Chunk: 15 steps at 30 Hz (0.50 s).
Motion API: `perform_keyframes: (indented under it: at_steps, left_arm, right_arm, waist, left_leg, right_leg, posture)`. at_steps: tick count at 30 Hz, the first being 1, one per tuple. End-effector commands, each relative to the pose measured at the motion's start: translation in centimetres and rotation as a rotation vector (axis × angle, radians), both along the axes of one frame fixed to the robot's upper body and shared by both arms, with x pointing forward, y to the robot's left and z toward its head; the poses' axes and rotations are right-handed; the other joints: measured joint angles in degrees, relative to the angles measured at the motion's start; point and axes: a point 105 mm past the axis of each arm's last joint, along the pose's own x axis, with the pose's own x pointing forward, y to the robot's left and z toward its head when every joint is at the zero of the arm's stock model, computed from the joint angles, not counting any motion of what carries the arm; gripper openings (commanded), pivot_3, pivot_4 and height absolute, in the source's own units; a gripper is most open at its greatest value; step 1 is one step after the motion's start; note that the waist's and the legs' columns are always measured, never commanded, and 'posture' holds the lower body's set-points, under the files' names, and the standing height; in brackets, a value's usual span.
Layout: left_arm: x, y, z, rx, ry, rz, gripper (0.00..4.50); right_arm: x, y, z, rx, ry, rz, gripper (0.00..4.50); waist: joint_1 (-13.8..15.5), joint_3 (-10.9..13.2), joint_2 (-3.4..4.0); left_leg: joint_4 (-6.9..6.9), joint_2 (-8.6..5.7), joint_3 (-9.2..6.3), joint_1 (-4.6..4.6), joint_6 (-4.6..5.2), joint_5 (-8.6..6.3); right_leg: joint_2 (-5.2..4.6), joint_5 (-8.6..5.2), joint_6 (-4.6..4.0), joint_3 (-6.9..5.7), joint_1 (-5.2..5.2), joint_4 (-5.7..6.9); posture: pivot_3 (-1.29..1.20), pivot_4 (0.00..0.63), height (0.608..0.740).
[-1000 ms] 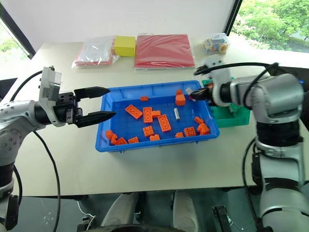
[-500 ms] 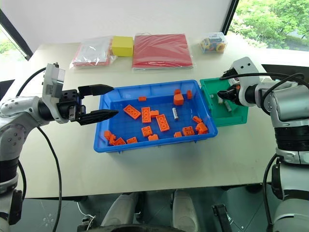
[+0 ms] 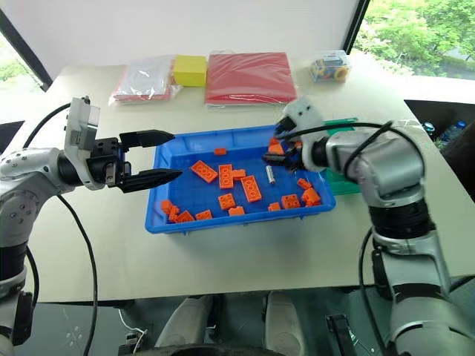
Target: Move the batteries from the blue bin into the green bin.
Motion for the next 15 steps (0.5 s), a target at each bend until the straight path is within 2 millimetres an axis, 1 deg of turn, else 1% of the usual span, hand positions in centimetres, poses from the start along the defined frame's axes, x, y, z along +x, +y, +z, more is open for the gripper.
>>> perform_keyframes:
  at_steps: [1, 9, 12, 15]
  left_arm:
    - [-0.6, 0.2, 1.1, 0.006, -0.048, 0.007, 4.5]
    - [-0.9, 0.8, 1.2, 0.006, -0.048, 0.044, 4.5]
    - [-1.0, 0.8, 1.2, 0.003, -0.048, 0.049, 4.5]
    - [-1.0, 0.8, 1.2, 0.001, -0.048, 0.055, 4.5]
  right_arm:
    - [0.5, 0.0, -0.5, -0.015, -0.011, -0.037, 3.58]
    - [1.6, -0.4, -3.3, -0.031, 0.037, -0.093, 3.58]
    - [2.2, -0.5, -4.1, -0.037, 0.039, -0.106, 3.58]
    - [2.6, -0.1, -4.4, -0.014, 0.046, -0.106, 3.58]
  waist:
    - [-0.13, 0.0, 0.0]
    - [-0.71, 0.0, 0.0]
    - [-0.7, 0.0, 0.0]
    - [-0.66, 0.0, 0.0]
  left_leg:
    - [0.01, -0.01, 0.01, 0.0, 0.0, 0.0]
    - [-0.07, 0.04, 0.03, 0.04, 0.0, 0.0]
    - [-0.06, 0.04, 0.03, 0.04, 0.0, 0.0]
    - [-0.06, 0.03, 0.04, 0.04, 0.0, 0.0]
  right_leg:
    - [-0.01, 0.0, 0.0, 0.01, 0.0, -0.01]
    - [0.04, 0.0, 0.0, 0.01, -0.06, 0.03]
    - [0.04, 0.01, 0.0, 0.01, -0.07, 0.04]
    - [0.04, 0.01, 0.0, 0.01, -0.06, 0.04]
  posture:
    - [0.0, 0.15, 0.736]
    - [0.0, 0.15, 0.736]
    - [0.0, 0.15, 0.736]
    - [0.0, 0.15, 0.736]
